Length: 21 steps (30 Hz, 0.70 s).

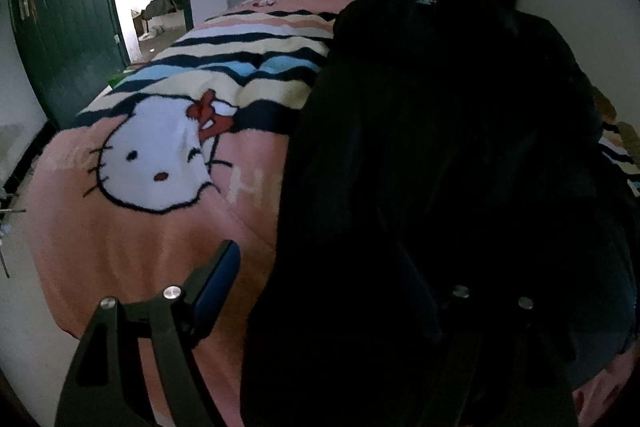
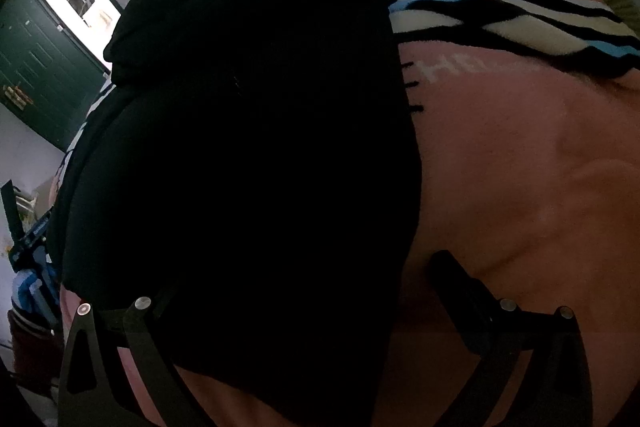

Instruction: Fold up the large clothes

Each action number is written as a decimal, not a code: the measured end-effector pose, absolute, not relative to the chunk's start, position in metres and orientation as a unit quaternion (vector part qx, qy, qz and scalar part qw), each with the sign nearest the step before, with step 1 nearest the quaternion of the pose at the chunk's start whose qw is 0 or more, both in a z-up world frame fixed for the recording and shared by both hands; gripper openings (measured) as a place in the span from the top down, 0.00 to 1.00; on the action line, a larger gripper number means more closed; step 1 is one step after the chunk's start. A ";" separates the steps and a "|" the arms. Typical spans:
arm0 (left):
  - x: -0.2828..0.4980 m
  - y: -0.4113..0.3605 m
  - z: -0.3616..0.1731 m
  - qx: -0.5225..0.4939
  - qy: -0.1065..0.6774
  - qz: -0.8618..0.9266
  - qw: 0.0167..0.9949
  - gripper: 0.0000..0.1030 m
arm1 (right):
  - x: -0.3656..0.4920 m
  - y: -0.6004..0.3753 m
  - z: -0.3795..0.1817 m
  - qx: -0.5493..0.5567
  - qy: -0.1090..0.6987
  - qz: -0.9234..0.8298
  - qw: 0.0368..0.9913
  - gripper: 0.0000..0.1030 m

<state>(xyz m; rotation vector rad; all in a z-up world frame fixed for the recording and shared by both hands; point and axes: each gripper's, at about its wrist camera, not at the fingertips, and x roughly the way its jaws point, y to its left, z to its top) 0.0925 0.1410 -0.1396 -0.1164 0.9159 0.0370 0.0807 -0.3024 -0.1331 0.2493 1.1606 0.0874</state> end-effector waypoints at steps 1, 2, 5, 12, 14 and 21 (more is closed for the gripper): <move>0.093 0.142 -0.141 -0.059 0.443 0.016 0.894 0.24 | 0.081 -0.304 -0.134 0.118 0.547 0.041 0.828 0.01; 0.094 0.142 -0.141 -0.062 0.444 0.014 0.894 0.24 | 0.081 -0.304 -0.134 0.120 0.547 0.041 0.828 0.01; 0.094 0.144 -0.143 -0.072 0.448 0.010 0.891 0.24 | 0.081 -0.303 -0.136 0.122 0.547 0.042 0.827 0.01; 0.095 0.148 -0.149 -0.097 0.458 -0.004 0.884 0.24 | 0.082 -0.302 -0.137 0.127 0.547 0.044 0.826 0.01; 0.095 0.151 -0.151 -0.114 0.462 -0.015 0.879 0.24 | 0.082 -0.302 -0.138 0.129 0.547 0.045 0.826 0.01; 0.097 0.170 -0.162 -0.192 0.474 -0.078 0.856 0.24 | 0.084 -0.302 -0.140 0.137 0.549 0.059 0.822 0.00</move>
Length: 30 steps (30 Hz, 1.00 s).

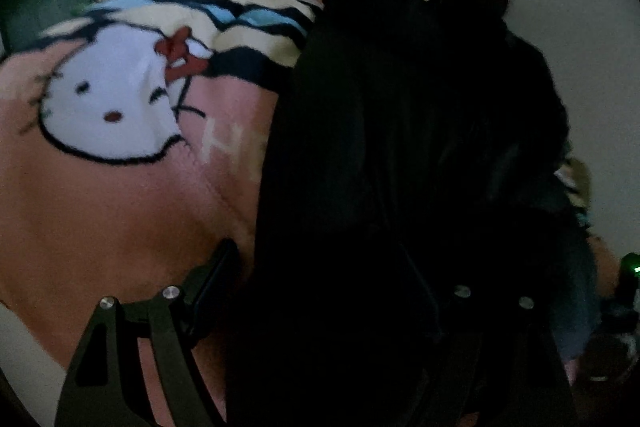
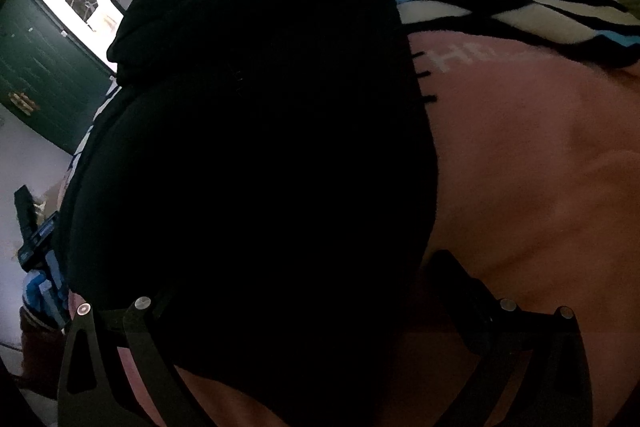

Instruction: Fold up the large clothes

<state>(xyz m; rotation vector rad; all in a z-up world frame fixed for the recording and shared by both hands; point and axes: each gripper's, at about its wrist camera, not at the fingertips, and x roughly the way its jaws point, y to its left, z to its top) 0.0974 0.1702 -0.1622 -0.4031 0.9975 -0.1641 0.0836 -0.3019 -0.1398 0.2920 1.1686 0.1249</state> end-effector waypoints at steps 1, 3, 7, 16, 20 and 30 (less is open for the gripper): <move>0.097 0.172 -0.163 -0.201 0.475 -0.087 0.852 0.24 | 0.084 -0.301 -0.140 0.139 0.549 0.063 0.821 0.00; 0.097 0.176 -0.166 -0.220 0.476 -0.106 0.845 0.23 | 0.085 -0.301 -0.140 0.143 0.549 0.070 0.820 0.00; 0.094 0.183 -0.171 -0.263 0.481 -0.149 0.823 0.23 | 0.085 -0.300 -0.141 0.162 0.545 0.085 0.818 0.00; 0.085 0.190 -0.187 -0.367 0.480 -0.224 0.765 0.23 | 0.083 -0.295 -0.139 0.190 0.535 0.132 0.812 0.02; 0.086 0.180 -0.179 -0.354 0.482 -0.226 0.769 0.25 | 0.083 -0.295 -0.138 0.203 0.530 0.149 0.810 0.11; 0.086 0.142 -0.162 -0.303 0.506 -0.226 0.775 0.41 | 0.082 -0.302 -0.149 0.252 0.526 0.179 0.793 0.33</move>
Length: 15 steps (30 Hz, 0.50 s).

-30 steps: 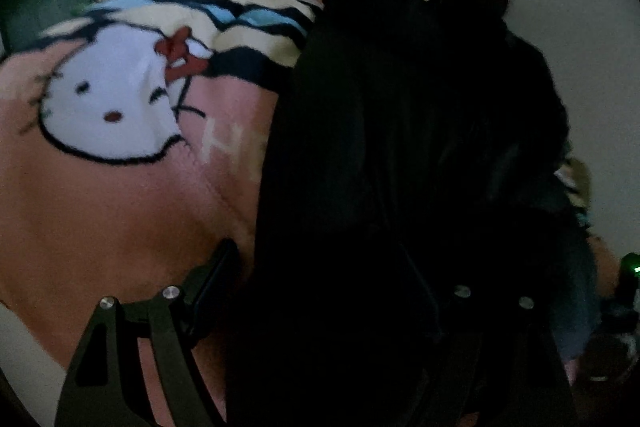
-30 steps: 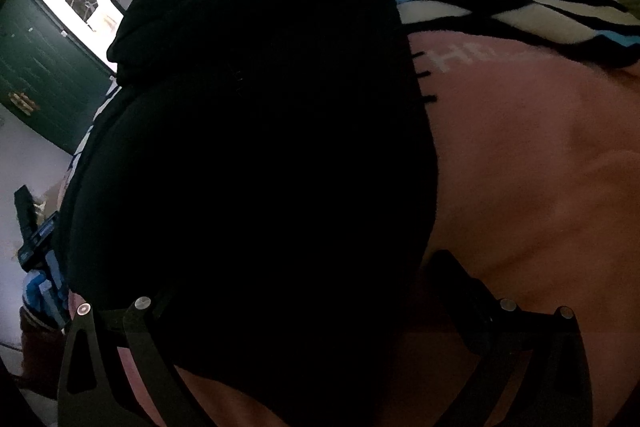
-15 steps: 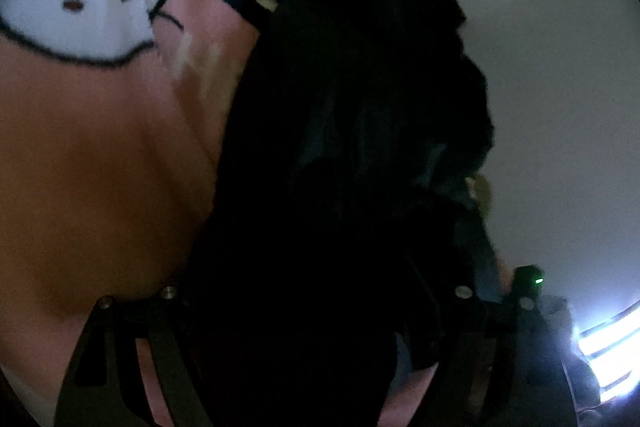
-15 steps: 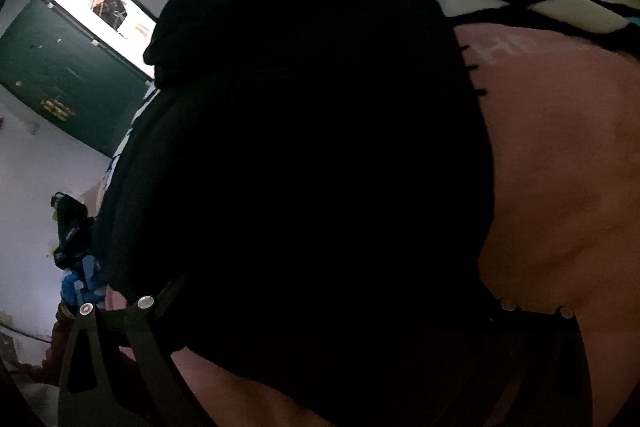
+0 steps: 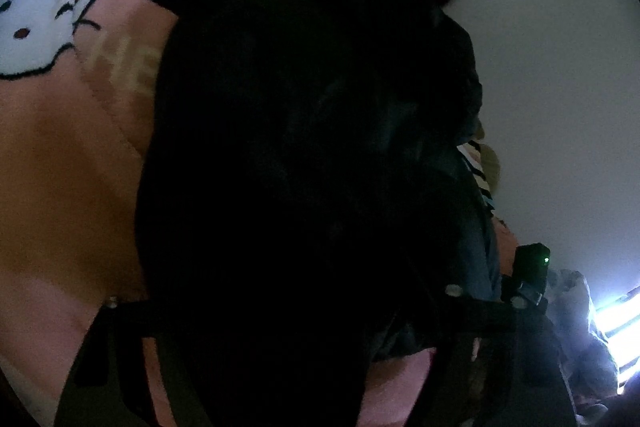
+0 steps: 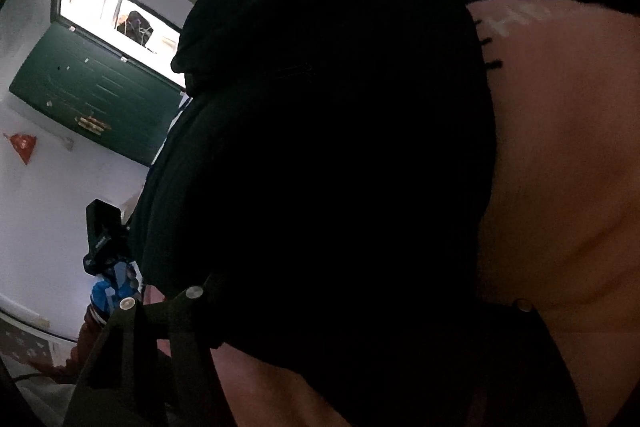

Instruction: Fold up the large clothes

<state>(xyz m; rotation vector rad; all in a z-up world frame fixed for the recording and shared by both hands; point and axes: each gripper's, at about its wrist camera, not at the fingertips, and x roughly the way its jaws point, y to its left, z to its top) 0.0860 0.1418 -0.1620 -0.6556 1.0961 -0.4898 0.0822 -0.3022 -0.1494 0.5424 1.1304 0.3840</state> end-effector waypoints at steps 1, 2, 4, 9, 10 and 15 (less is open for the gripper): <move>0.085 0.141 -0.159 -0.308 0.503 -0.226 0.775 0.56 | 0.082 -0.301 -0.149 0.251 0.525 0.180 0.793 0.36; 0.085 0.141 -0.156 -0.313 0.499 -0.227 0.776 0.64 | 0.081 -0.300 -0.149 0.249 0.524 0.181 0.794 0.45; 0.084 0.140 -0.146 -0.310 0.491 -0.226 0.782 0.77 | 0.080 -0.302 -0.144 0.258 0.513 0.187 0.797 0.66; 0.085 0.142 -0.102 -0.313 0.456 -0.240 0.798 0.85 | 0.078 -0.308 -0.119 0.281 0.476 0.205 0.808 0.82; 0.087 0.142 -0.092 -0.316 0.447 -0.245 0.800 0.85 | 0.080 -0.310 -0.107 0.282 0.462 0.211 0.814 0.82; 0.112 0.143 -0.034 -0.344 0.404 -0.271 0.803 0.85 | 0.104 -0.321 -0.051 0.302 0.394 0.238 0.835 0.82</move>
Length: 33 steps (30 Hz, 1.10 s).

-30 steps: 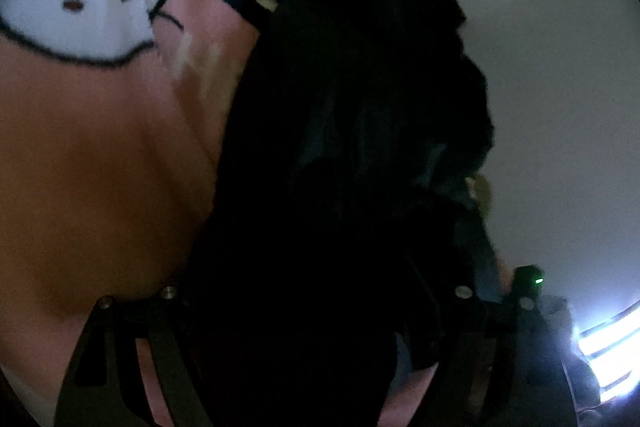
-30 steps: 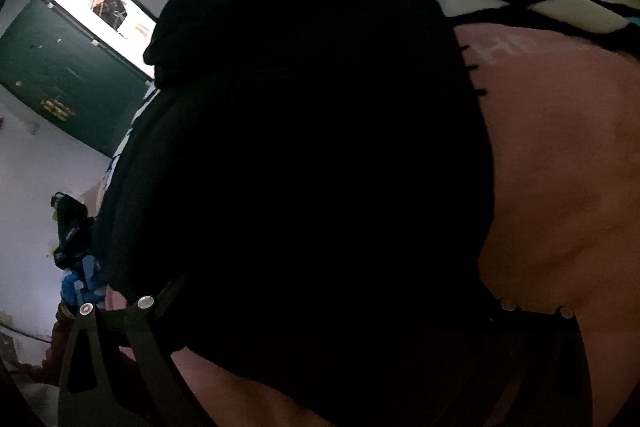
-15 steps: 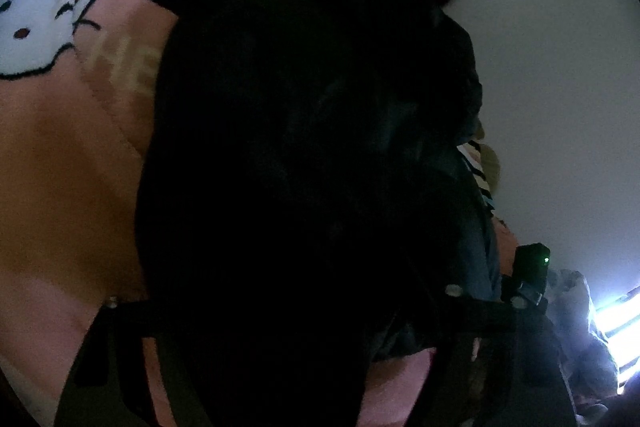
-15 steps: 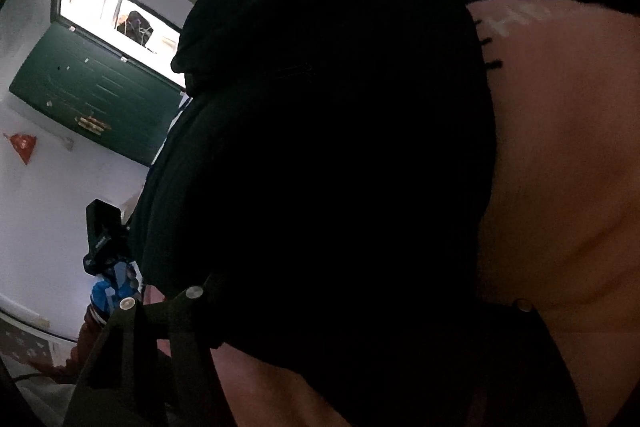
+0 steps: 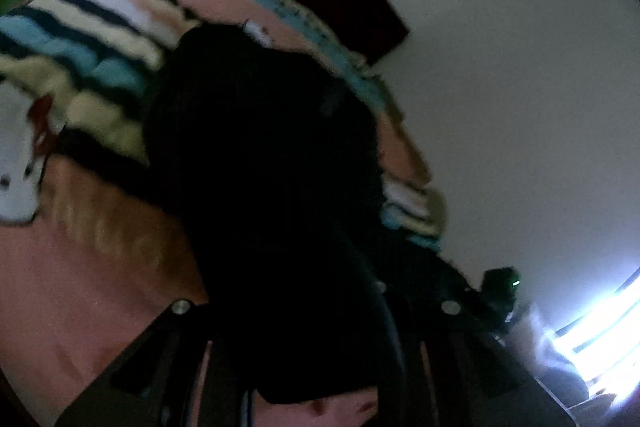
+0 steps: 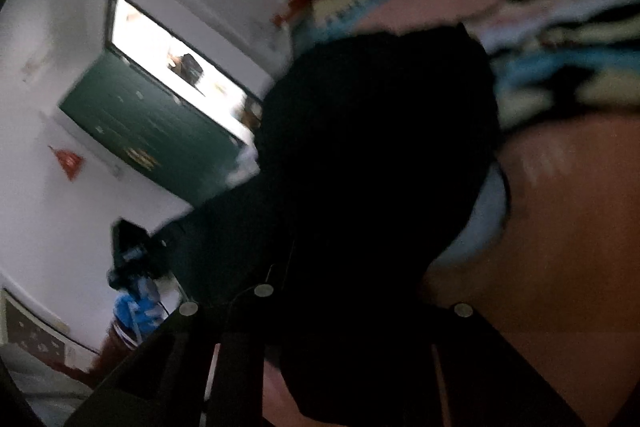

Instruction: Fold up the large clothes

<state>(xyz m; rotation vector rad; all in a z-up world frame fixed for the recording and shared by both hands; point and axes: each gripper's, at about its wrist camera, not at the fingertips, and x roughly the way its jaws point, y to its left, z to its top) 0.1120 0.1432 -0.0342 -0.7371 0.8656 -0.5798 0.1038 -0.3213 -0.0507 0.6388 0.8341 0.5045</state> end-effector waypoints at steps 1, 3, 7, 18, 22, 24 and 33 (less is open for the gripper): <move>0.120 0.144 -0.023 -0.351 0.398 -0.273 0.802 0.85 | 0.108 -0.324 -0.045 0.310 0.385 0.241 0.835 0.82; 0.140 0.145 -0.004 -0.358 0.392 -0.276 0.801 0.85 | 0.128 -0.335 -0.027 0.337 0.362 0.241 0.835 0.82; 0.191 0.144 0.028 -0.364 0.386 -0.274 0.802 0.85 | 0.180 -0.355 -0.007 0.391 0.340 0.237 0.822 0.82; 0.424 0.103 0.047 -0.349 0.424 -0.202 0.811 0.78 | 0.358 -0.386 -0.024 0.442 0.352 0.121 0.816 0.79; 0.492 0.094 0.002 -0.326 0.453 -0.167 0.813 0.72 | 0.411 -0.387 -0.046 0.419 0.376 0.087 0.822 0.79; 0.528 0.088 -0.036 -0.316 0.481 -0.154 0.803 0.69 | 0.444 -0.388 -0.071 0.421 0.388 0.071 0.817 0.79; 0.553 0.096 -0.091 -0.380 0.471 -0.179 0.776 0.60 | 0.485 -0.389 -0.122 0.468 0.368 0.082 0.799 0.72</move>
